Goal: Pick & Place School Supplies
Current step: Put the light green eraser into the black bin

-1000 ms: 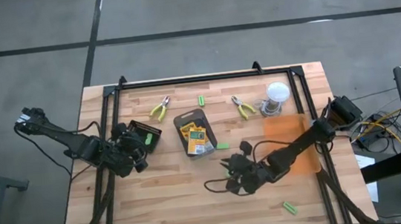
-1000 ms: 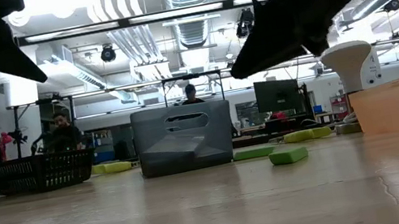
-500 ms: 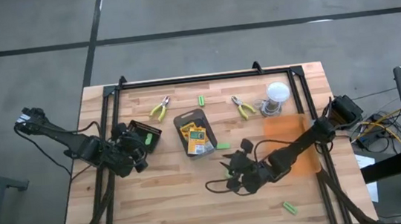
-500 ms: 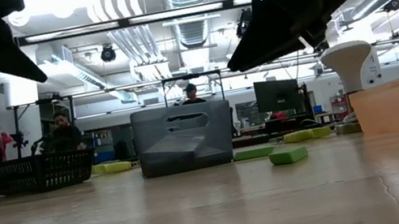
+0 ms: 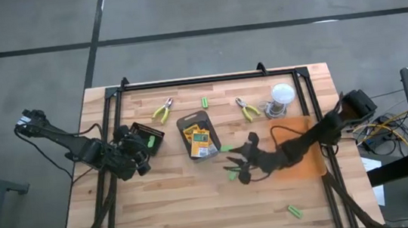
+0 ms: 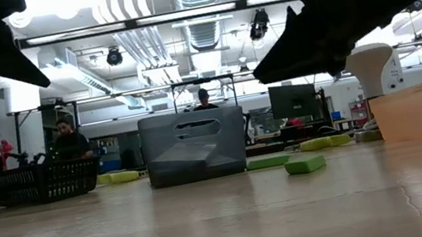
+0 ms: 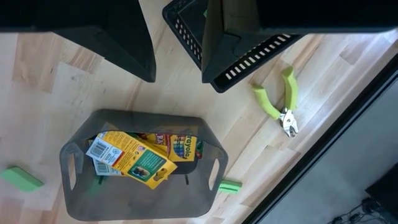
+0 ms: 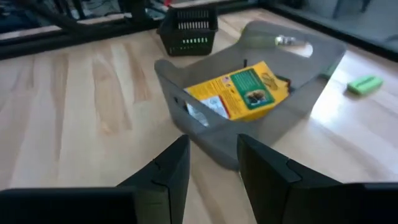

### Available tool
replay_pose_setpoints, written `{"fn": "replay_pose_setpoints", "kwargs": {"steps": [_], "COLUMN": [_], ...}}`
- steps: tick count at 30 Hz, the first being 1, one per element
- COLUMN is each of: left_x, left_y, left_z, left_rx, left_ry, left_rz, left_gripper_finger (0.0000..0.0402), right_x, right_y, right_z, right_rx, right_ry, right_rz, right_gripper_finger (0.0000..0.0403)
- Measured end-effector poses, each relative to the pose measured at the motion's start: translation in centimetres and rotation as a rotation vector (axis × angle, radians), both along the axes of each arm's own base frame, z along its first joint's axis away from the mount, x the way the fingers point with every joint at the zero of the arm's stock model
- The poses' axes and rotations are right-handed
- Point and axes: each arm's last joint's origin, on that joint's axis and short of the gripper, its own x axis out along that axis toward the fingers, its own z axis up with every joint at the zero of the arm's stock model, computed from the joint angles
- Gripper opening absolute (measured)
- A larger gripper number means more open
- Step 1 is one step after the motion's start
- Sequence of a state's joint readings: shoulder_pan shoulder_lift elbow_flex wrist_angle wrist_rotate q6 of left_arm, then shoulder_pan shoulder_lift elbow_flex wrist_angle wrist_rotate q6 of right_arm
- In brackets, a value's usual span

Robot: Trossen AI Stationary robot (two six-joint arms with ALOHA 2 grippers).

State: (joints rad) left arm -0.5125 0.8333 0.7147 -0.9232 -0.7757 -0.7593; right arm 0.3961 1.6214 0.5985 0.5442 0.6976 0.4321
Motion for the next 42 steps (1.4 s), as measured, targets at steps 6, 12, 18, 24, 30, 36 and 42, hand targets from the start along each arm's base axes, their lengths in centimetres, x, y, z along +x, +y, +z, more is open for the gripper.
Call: {"fn": "replay_pose_setpoints", "kwargs": {"steps": [6, 12, 18, 24, 30, 36, 42], "left_x": [0.0, 0.1, 0.1, 0.1, 0.1, 0.1, 0.1], "left_y": [0.0, -0.1, 0.0, -0.1, -0.1, -0.1, -0.1], "left_z": [0.0, 0.0, 0.0, 0.0, 0.0, 0.0, 0.0], "left_rx": [-0.002, -0.002, -0.002, -0.001, -0.002, -0.001, -0.002], "left_ry": [-0.003, -0.003, -0.003, -0.003, -0.003, -0.003, -0.004], "left_rz": [0.000, -0.001, -0.001, -0.001, -0.001, -0.001, 0.000], "left_gripper_finger": [0.0136, 0.0136, 0.0136, 0.0136, 0.0136, 0.0136, 0.0136], "right_x": [-0.8, -0.9, -1.0, -0.6, -0.6, -0.3, 1.1], "right_y": [-3.7, -5.7, -6.9, -7.2, -7.8, -8.0, -8.2], "right_z": [-0.4, -1.7, -2.2, -1.9, -1.9, -2.4, -4.7], "right_rx": [-0.028, -0.062, -0.087, -0.131, -0.108, -0.078, -0.068], "right_ry": [0.031, 0.184, 0.258, 0.263, 0.266, 0.270, 0.322], "right_rz": [-0.041, 0.065, 0.157, 0.199, 0.208, 0.232, 0.252], "right_gripper_finger": [0.0130, 0.0130, 0.0130, 0.0139, 0.0174, 0.0187, 0.0187]}}
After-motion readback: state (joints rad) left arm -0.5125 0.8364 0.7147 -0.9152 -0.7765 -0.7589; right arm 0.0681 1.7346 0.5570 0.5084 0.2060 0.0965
